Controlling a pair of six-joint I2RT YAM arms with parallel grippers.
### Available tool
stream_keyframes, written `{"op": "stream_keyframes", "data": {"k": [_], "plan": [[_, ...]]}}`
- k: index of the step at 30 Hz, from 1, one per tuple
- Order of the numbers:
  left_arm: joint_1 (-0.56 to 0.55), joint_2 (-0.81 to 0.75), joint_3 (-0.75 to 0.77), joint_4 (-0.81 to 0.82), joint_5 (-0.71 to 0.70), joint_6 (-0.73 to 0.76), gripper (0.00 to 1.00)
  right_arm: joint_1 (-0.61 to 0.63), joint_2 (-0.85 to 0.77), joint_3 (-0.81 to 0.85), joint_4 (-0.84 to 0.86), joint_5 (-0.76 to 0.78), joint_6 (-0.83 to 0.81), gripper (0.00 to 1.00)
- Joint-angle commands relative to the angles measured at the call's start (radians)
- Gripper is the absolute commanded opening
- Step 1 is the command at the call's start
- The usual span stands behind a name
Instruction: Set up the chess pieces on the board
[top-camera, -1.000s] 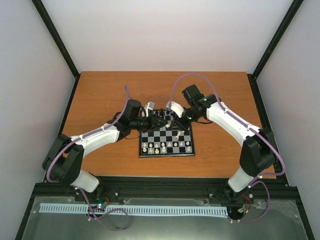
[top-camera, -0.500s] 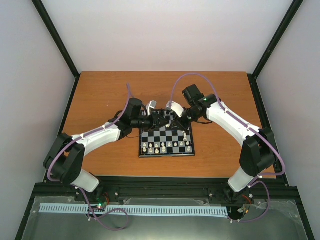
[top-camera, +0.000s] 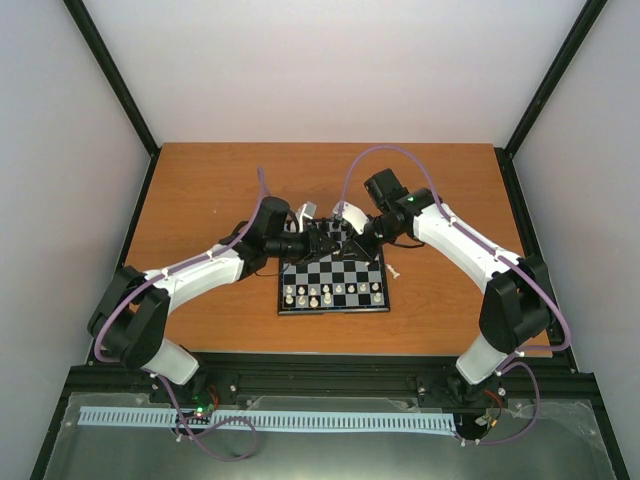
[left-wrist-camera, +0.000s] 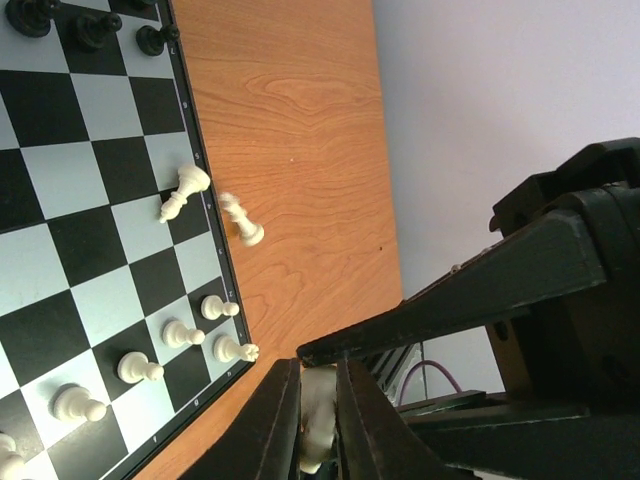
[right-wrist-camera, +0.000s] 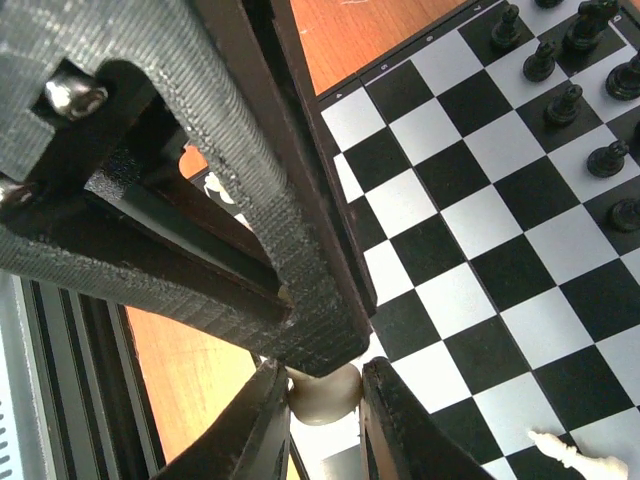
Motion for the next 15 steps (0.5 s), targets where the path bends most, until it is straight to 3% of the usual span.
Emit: {"op": "stream_keyframes", "data": {"k": [1,8,12,15], "plan": [[-0.031,0.002,0.056,-0.028,-0.007,0.015,0.08,-0.005,-0.004,0.017,0.044,-0.009,0.020,0.21],[-0.042,-0.005,0.084,-0.106,-0.077,0.081,0.01,-0.024,-0.033,0.007,0.032,0.014,0.006,0.35],[-0.053,-0.016,0.122,-0.198,-0.139,0.170,0.01,-0.157,-0.098,-0.011,0.008,0.011,-0.047,0.47],[-0.091,-0.013,0.178,-0.294,-0.217,0.271,0.01,-0.294,-0.110,-0.027,-0.028,0.053,-0.120,0.50]]}}
